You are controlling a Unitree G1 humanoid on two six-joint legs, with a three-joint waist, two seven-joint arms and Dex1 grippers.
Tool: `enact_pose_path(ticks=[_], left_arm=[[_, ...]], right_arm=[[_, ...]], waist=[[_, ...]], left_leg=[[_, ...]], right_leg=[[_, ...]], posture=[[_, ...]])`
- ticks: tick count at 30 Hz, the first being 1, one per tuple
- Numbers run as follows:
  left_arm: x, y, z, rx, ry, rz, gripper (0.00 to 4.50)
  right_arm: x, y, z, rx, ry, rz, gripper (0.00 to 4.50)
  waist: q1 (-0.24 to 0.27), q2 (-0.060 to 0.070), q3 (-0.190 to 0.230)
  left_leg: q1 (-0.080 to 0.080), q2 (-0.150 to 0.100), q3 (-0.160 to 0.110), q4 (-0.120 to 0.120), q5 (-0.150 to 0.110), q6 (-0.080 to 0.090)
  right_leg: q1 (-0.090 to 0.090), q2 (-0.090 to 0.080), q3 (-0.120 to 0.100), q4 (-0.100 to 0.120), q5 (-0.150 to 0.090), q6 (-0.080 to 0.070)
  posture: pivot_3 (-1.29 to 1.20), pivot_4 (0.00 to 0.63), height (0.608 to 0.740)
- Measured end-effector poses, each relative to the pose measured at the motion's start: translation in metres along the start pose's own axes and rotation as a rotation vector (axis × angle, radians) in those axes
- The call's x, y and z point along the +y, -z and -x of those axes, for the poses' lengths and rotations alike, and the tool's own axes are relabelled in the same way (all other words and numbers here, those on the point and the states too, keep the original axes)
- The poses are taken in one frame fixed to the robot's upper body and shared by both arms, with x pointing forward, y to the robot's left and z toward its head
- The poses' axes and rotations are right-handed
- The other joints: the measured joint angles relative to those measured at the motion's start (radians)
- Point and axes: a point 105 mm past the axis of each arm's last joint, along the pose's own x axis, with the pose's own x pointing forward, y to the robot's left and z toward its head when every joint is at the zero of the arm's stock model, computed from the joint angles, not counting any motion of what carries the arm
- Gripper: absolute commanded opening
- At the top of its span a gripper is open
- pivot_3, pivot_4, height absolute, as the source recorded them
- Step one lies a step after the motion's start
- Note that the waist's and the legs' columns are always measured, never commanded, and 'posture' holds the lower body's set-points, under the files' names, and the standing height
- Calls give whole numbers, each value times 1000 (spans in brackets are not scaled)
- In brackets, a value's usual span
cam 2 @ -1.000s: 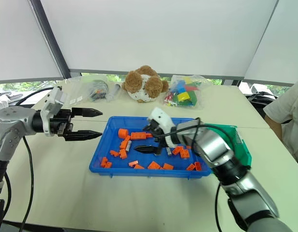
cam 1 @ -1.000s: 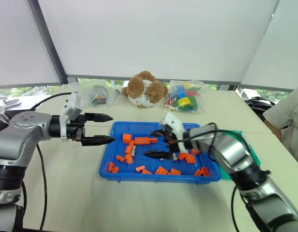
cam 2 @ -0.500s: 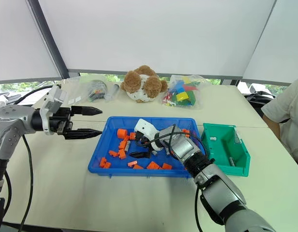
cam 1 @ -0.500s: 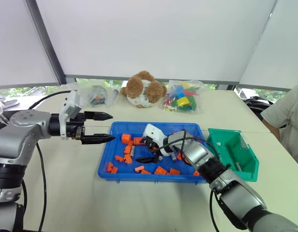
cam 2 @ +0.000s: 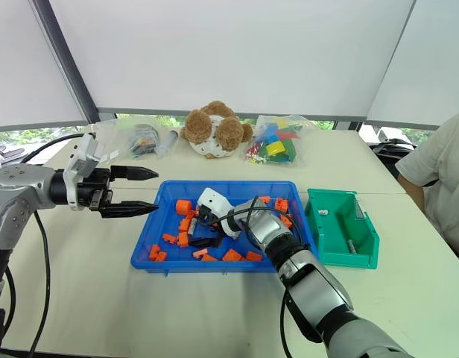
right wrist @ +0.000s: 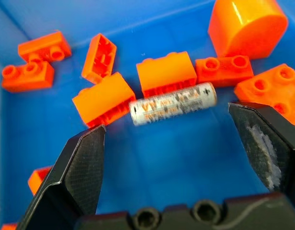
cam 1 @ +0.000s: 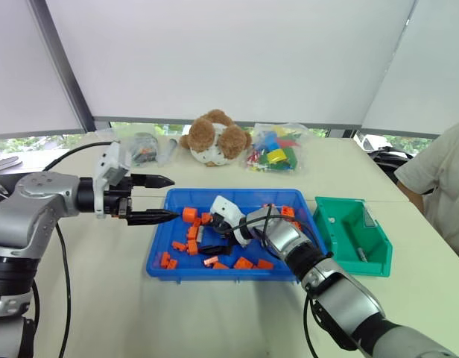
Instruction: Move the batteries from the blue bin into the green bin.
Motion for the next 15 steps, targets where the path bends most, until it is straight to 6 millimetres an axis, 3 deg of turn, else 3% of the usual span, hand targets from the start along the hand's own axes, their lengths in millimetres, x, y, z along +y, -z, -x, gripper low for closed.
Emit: enact_pose_path(ticks=[15], left_arm=[[-3, -1, -2, -2, 3, 5, 4500]], right_arm=[[-3, -2, -8, -12, -9, -40, 4422]], waist=[[-19, 0, 0]], left_leg=[[0, 0, -1, 0, 0, 0]], right_leg=[[1, 0, -1, 0, 0, 0]], posture=[[0, 150, 734]])
